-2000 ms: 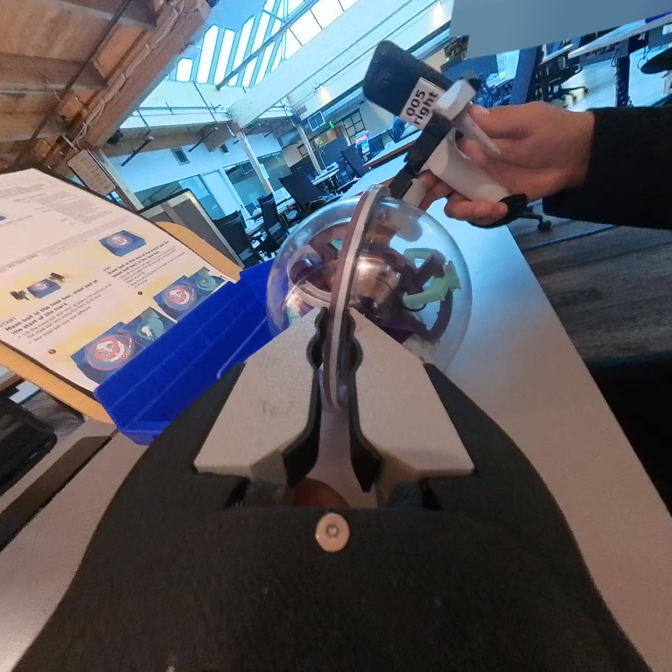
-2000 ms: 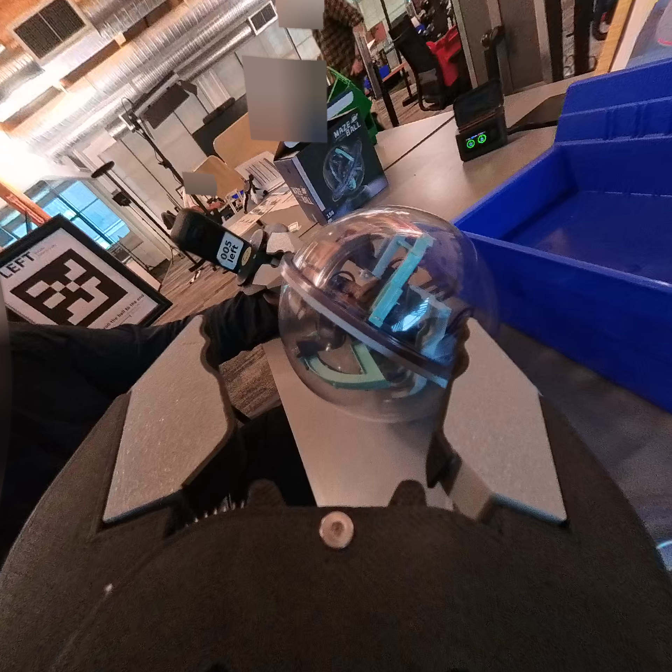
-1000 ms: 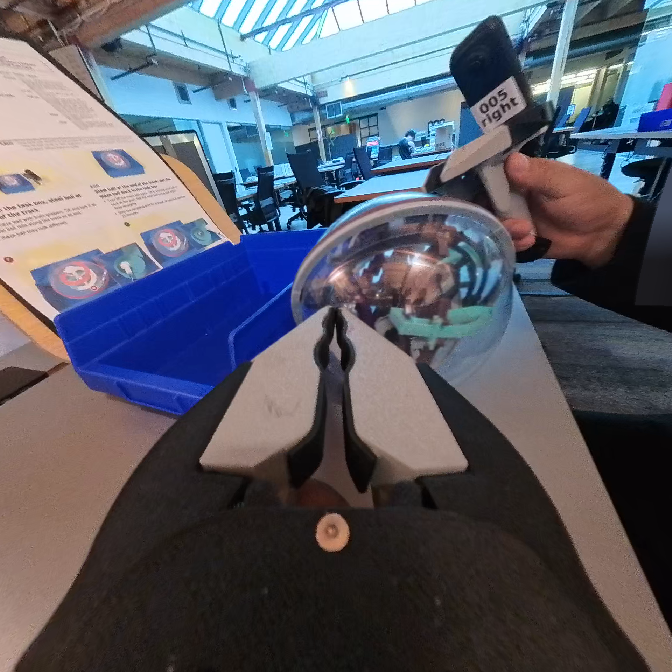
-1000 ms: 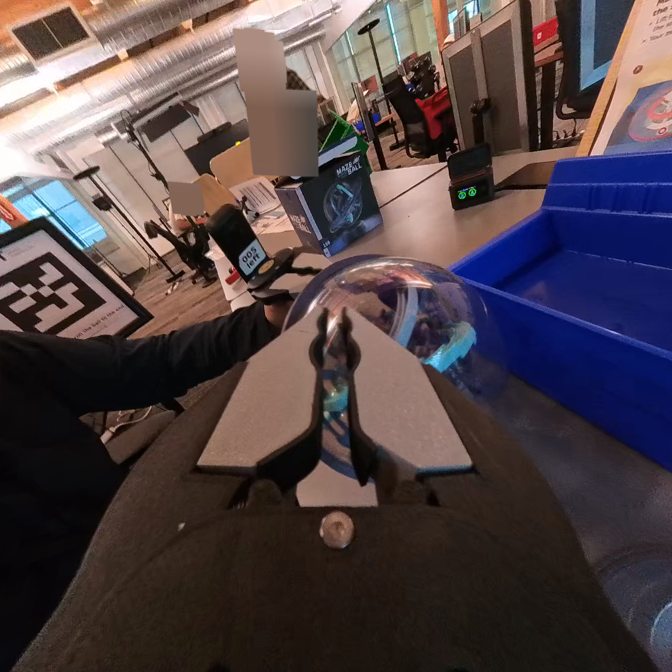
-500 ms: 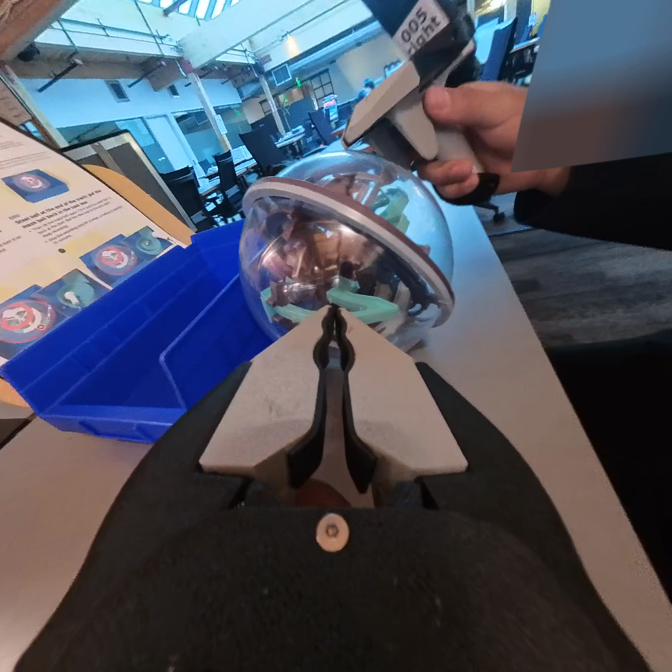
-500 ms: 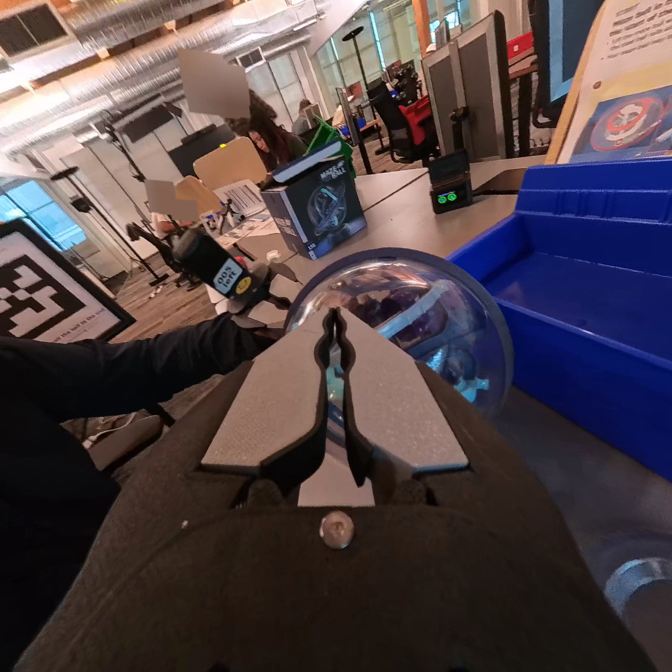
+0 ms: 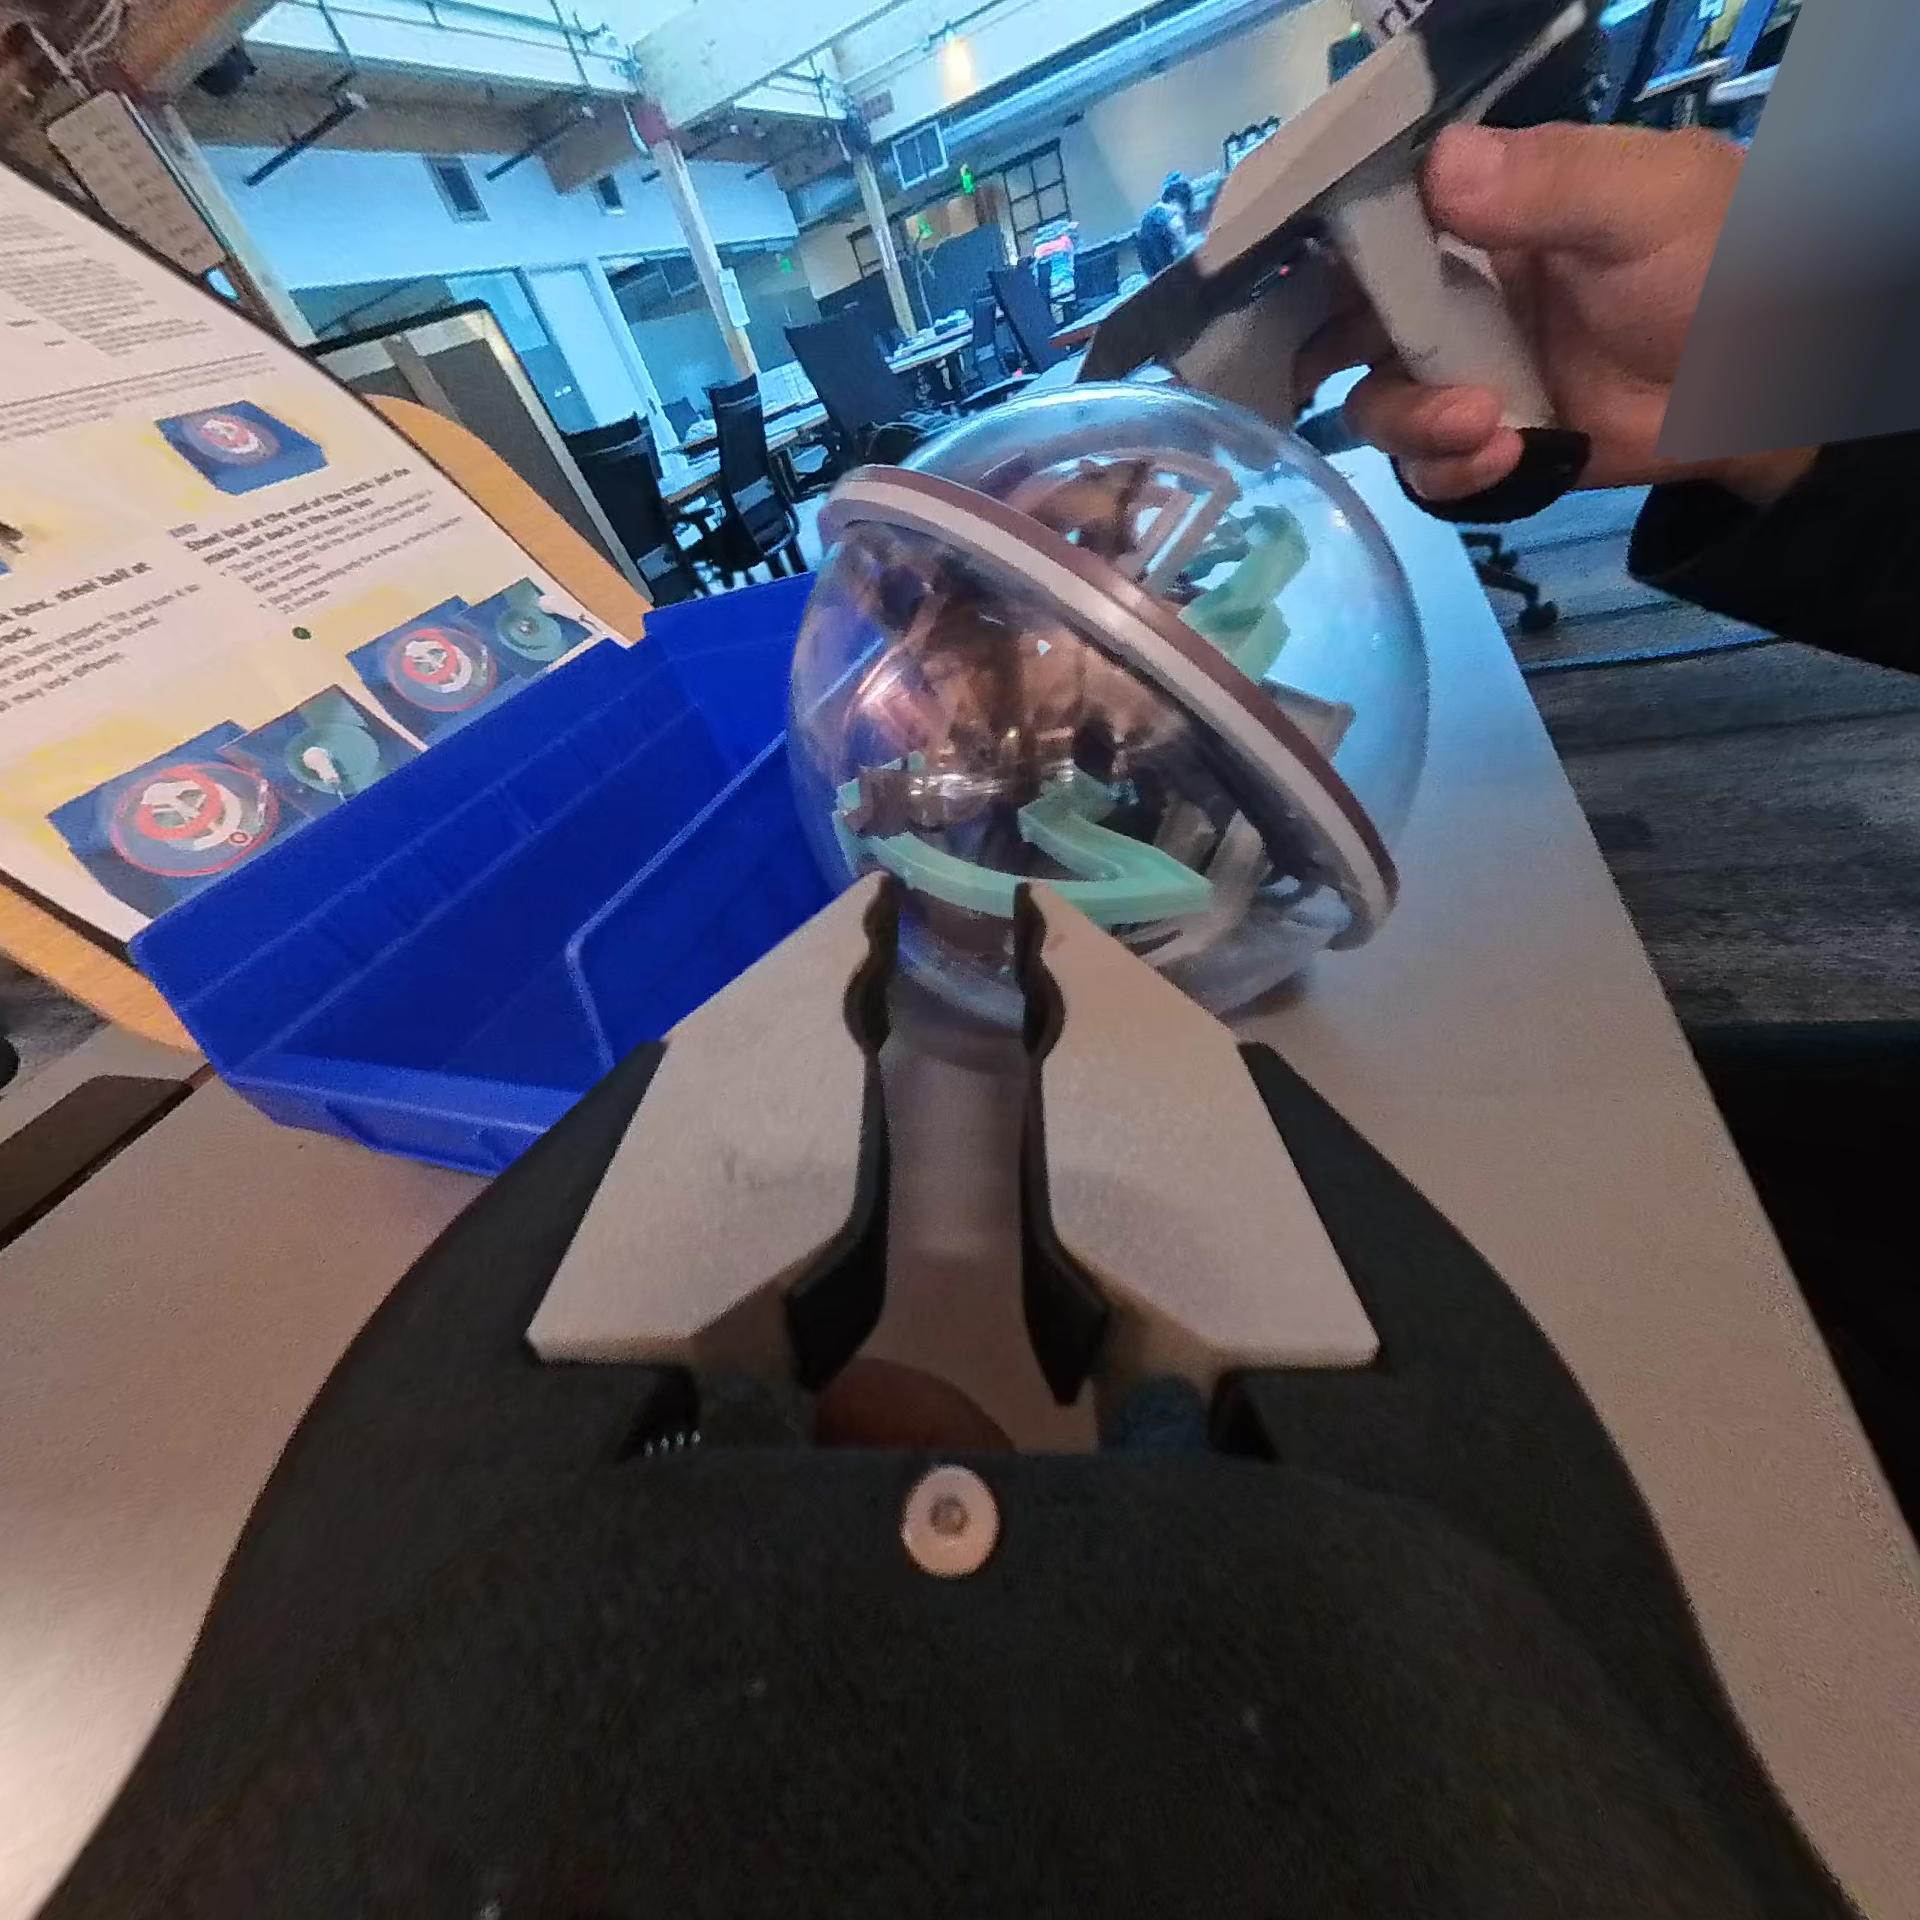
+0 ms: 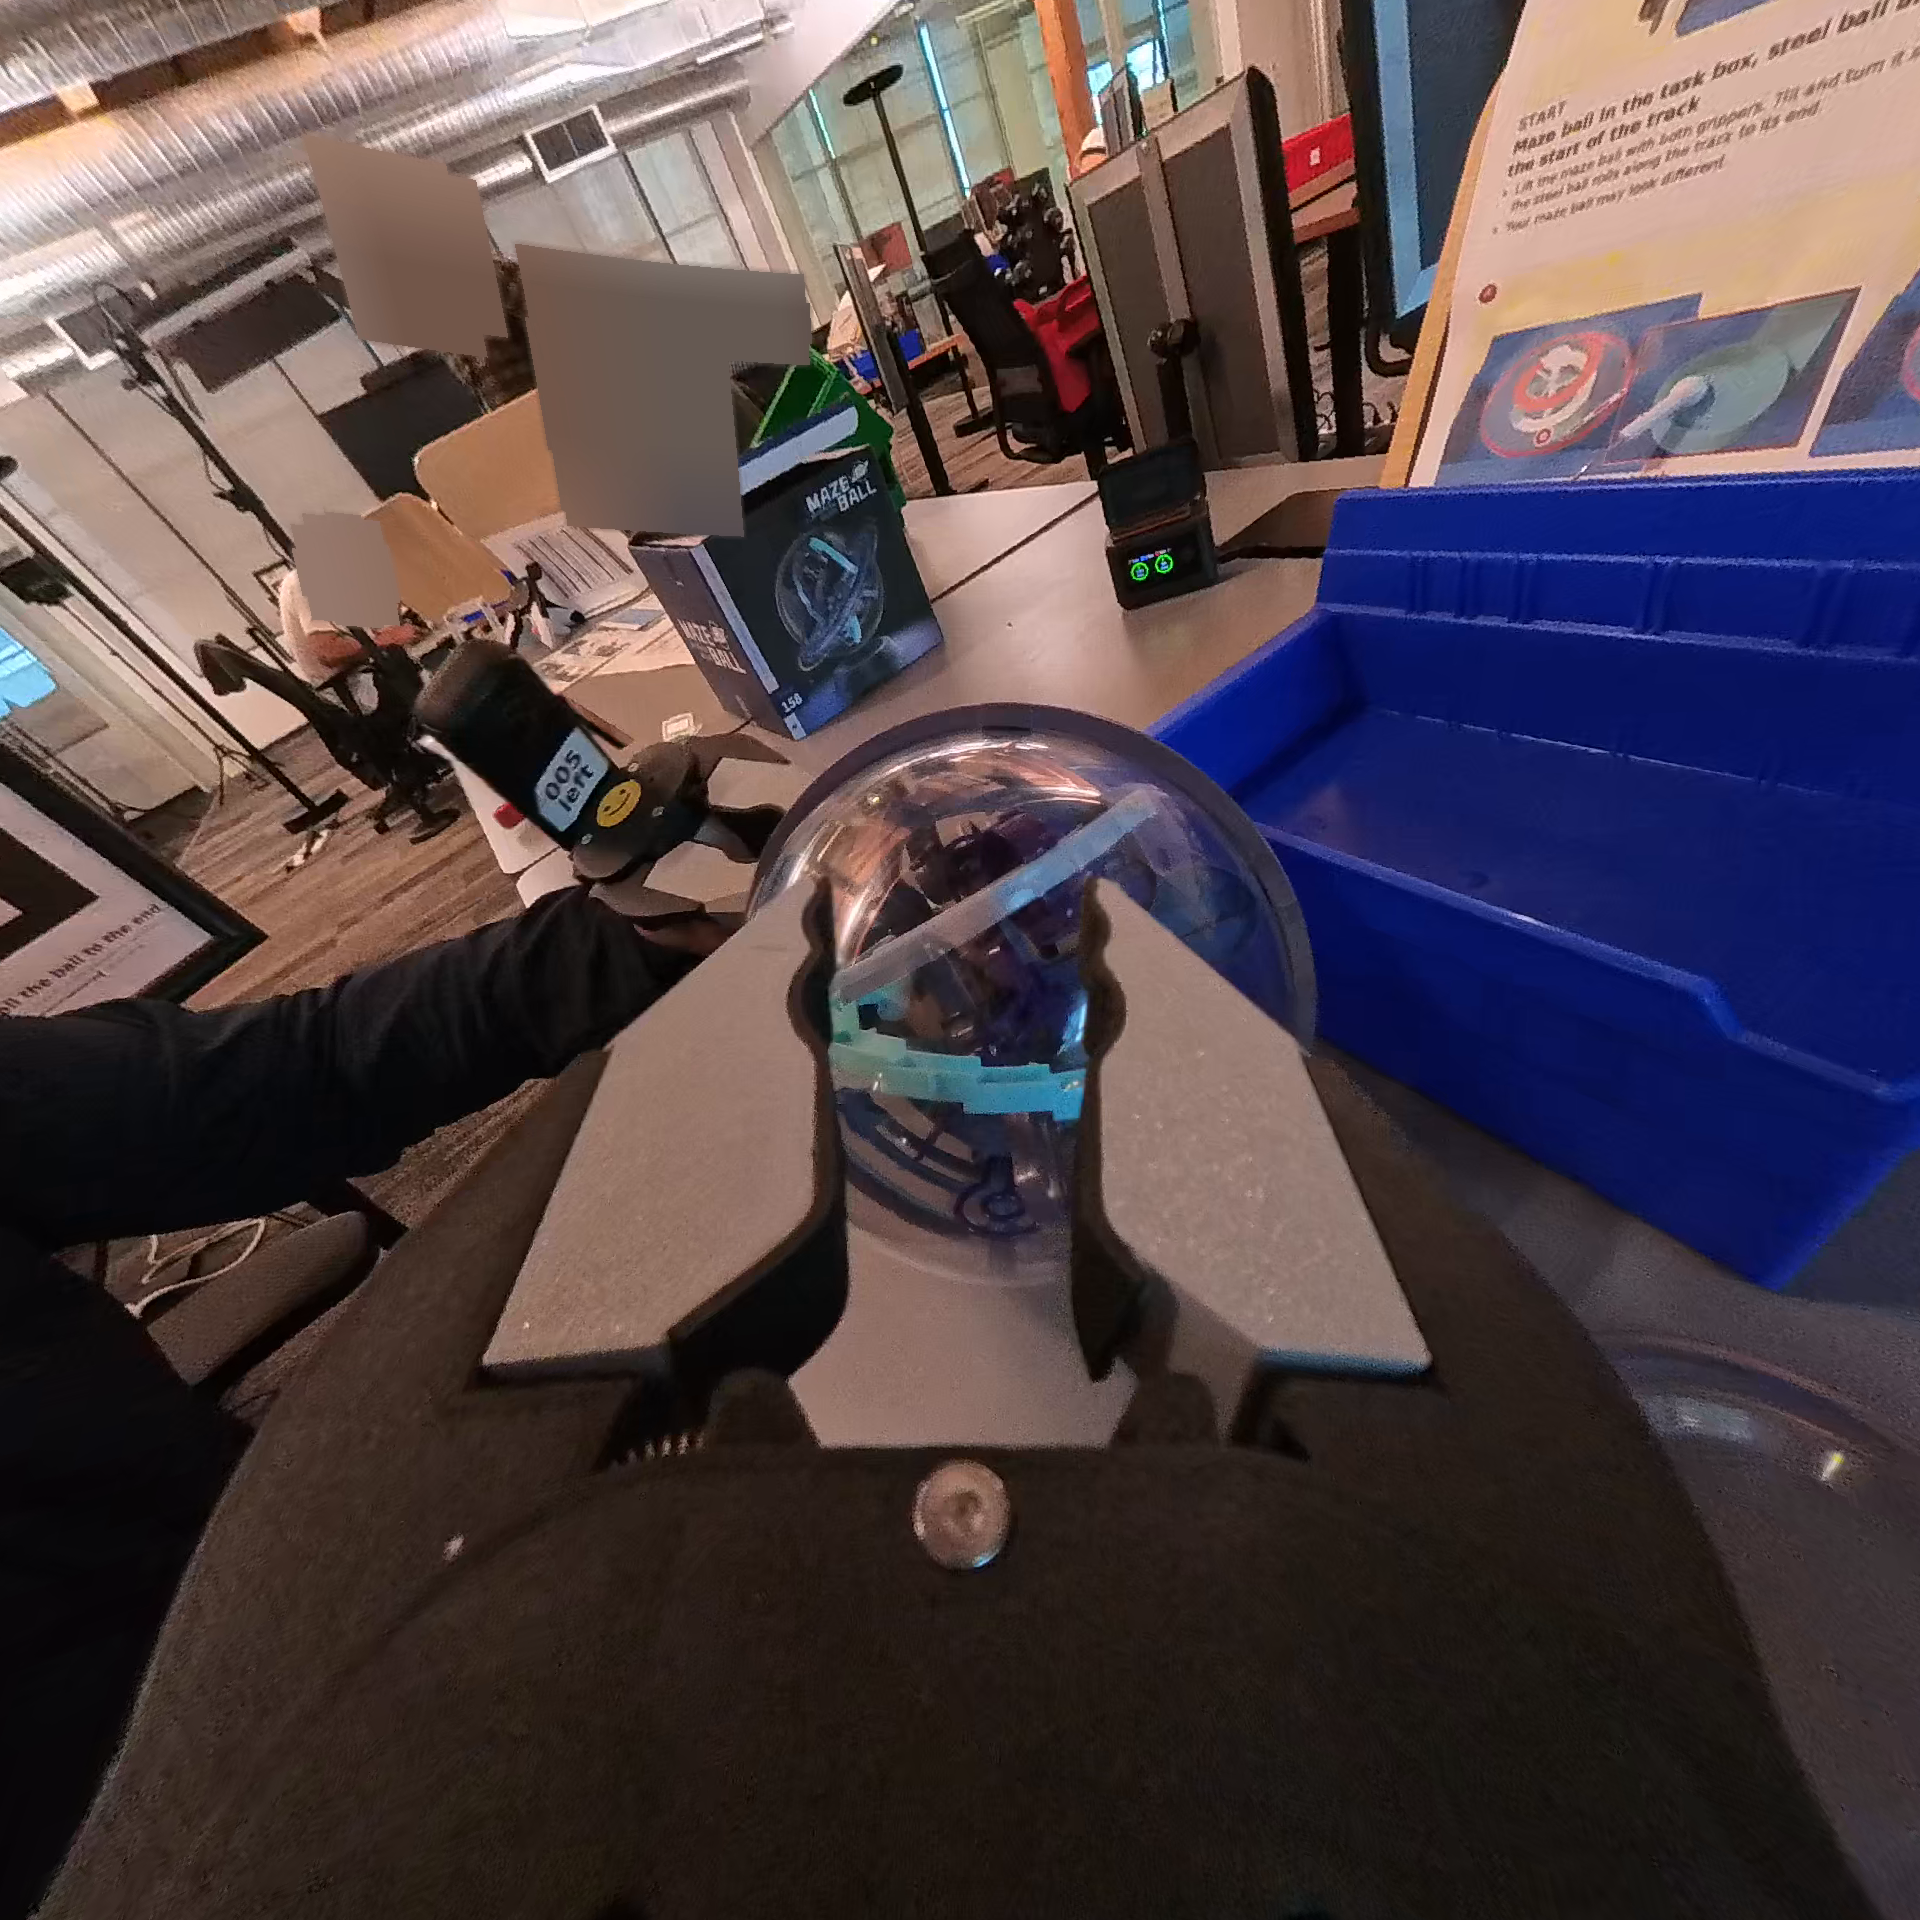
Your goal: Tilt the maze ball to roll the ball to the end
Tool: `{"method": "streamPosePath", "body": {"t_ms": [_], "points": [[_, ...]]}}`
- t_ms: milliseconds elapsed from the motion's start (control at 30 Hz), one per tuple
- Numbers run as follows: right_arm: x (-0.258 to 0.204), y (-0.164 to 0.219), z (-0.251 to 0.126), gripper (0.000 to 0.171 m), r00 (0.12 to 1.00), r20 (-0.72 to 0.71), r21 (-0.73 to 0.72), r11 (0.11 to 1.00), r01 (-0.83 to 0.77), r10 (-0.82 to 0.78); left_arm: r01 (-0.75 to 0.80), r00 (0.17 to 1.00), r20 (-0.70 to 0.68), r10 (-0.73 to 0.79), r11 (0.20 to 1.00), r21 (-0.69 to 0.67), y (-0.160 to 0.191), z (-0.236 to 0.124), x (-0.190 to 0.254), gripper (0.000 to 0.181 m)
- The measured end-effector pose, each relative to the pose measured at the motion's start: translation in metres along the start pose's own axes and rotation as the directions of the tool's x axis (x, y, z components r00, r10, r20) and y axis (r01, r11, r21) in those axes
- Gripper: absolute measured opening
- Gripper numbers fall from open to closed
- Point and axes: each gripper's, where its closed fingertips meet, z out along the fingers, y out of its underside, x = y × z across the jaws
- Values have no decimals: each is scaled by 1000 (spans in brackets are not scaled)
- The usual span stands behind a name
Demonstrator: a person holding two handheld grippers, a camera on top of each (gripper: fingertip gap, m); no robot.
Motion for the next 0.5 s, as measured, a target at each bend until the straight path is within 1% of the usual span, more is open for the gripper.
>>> {"method": "streamPosePath", "body": {"t_ms": [67, 300, 433, 467, 500], "points": [[-2, -1, -1, 47, 1000, 7, 5, 1000, 3, -3, 24, 1000, 11, -24, 1000, 1, 1, -1, -5, 21], [-3, 2, -5, 50, 1000, 5, -27, 1000, -7, 7, 104, 994, 17, -104, 995, 5, 2, -2, -14, 23], [-3, 11, 0, 52, 999, 20, -70, 997, -34, 36, 98, 995, -22, -98, 995, -3, 2, -2, -7, 26], [-2, 14, 3, 54, 999, 19, -87, 995, -38, 40, 90, 996, -27, -90, 996, -6, 2, -1, -5, 26], [0, 17, 5, 59, 999, 9, -97, 994, -39, 40, 83, 996, -31, -83, 996, -8, 2, -1, -4, 25]]}}
